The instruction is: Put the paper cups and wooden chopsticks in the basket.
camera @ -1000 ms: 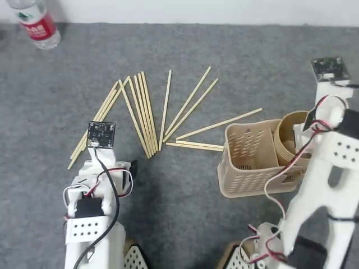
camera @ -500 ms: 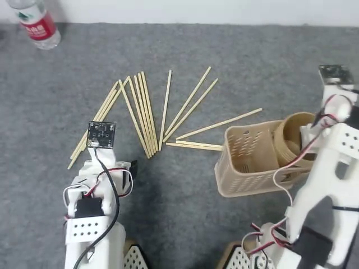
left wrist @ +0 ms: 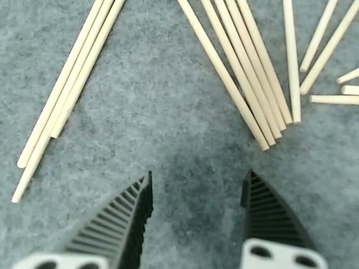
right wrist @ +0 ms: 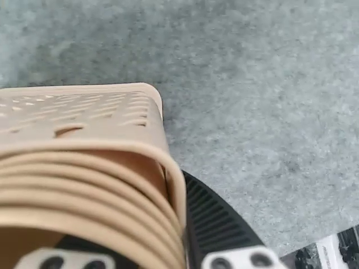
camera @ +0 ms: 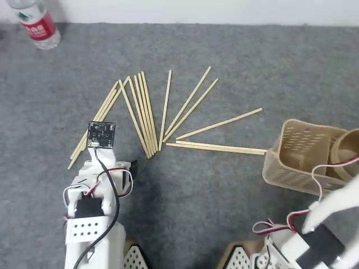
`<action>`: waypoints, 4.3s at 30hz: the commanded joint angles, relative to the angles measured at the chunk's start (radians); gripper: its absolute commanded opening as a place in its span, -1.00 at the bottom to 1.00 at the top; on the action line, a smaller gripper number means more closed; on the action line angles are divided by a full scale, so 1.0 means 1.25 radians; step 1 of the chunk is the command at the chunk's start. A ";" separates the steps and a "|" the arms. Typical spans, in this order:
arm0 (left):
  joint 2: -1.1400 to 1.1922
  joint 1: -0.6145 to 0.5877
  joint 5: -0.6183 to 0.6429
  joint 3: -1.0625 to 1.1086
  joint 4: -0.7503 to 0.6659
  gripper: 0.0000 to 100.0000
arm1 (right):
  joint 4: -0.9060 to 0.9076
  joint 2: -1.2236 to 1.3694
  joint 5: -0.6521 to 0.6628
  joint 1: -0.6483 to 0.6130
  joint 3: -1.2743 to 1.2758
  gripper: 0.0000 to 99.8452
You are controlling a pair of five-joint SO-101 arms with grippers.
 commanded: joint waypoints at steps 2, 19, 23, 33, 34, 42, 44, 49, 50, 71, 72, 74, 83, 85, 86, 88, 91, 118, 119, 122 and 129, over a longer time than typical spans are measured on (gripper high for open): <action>-0.009 0.001 0.002 -0.003 -0.017 -0.51 | -0.037 -0.004 0.009 0.025 -0.048 -0.99; -0.009 0.001 0.002 -0.003 -0.016 -0.51 | -0.030 -0.020 0.004 -0.044 0.016 -0.65; -0.009 0.001 0.002 -0.003 -0.017 -0.51 | -0.045 -0.066 -0.017 -0.046 -0.023 -0.34; -0.009 0.001 0.002 -0.003 -0.018 -0.51 | -0.041 -0.273 0.001 -0.166 -0.176 -0.43; -0.009 0.001 0.002 -0.003 -0.018 -0.51 | -0.041 -0.293 0.001 -0.186 -0.185 -0.43; -0.009 0.000 0.002 -0.003 -0.018 -0.51 | 0.019 -0.382 0.004 -0.489 -0.194 -0.43; -0.009 0.000 0.002 -0.003 -0.018 -0.51 | 0.053 -0.381 0.001 -0.590 -0.194 -0.43; -0.009 -0.005 0.002 -0.003 -0.018 -0.51 | 0.091 -0.348 0.000 -0.773 -0.145 -0.43; -0.009 -0.016 0.004 -0.006 -0.020 -0.51 | 0.095 -0.331 0.001 -0.797 -0.134 -0.43; -0.009 -0.047 0.007 -0.003 -0.053 -0.51 | 0.084 0.123 0.110 -0.979 -0.099 -0.43; -0.009 -0.047 0.007 -0.003 -0.053 -0.51 | 0.084 0.141 0.124 -0.985 -0.099 -0.43; -0.009 -0.047 0.007 -0.003 -0.053 -0.51 | 0.082 0.175 0.141 -0.999 -0.098 -0.43; -0.009 -0.045 0.005 -0.003 -0.053 -0.51 | -0.026 0.360 0.163 -1.015 -0.098 -0.51; -0.009 -0.045 0.005 -0.003 -0.053 -0.51 | -0.061 0.407 0.163 -1.021 -0.098 -0.56; -0.009 -0.045 0.005 -0.003 -0.053 -0.51 | -0.074 0.428 0.163 -1.027 -0.098 -0.55; -0.009 -0.038 0.005 -0.003 -0.053 -0.51 | -0.099 0.463 0.162 -1.034 -0.098 -0.53; -0.009 -0.025 0.002 -0.003 -0.053 -0.51 | -0.143 0.503 0.160 -1.046 -0.098 -0.54; -0.009 -0.021 0.002 -0.003 -0.050 -0.51 | -0.191 0.625 0.162 -1.057 -0.101 -0.75; -0.009 -0.021 0.002 -0.003 -0.050 -0.51 | -0.193 0.628 0.162 -1.057 -0.099 -0.75; -0.009 -0.021 0.002 -0.003 -0.050 -0.51 | -0.198 0.633 0.163 -1.057 -0.103 -0.78; -0.009 -0.021 0.002 -0.003 -0.050 -0.51 | -0.201 0.628 0.163 -1.057 -0.103 -0.97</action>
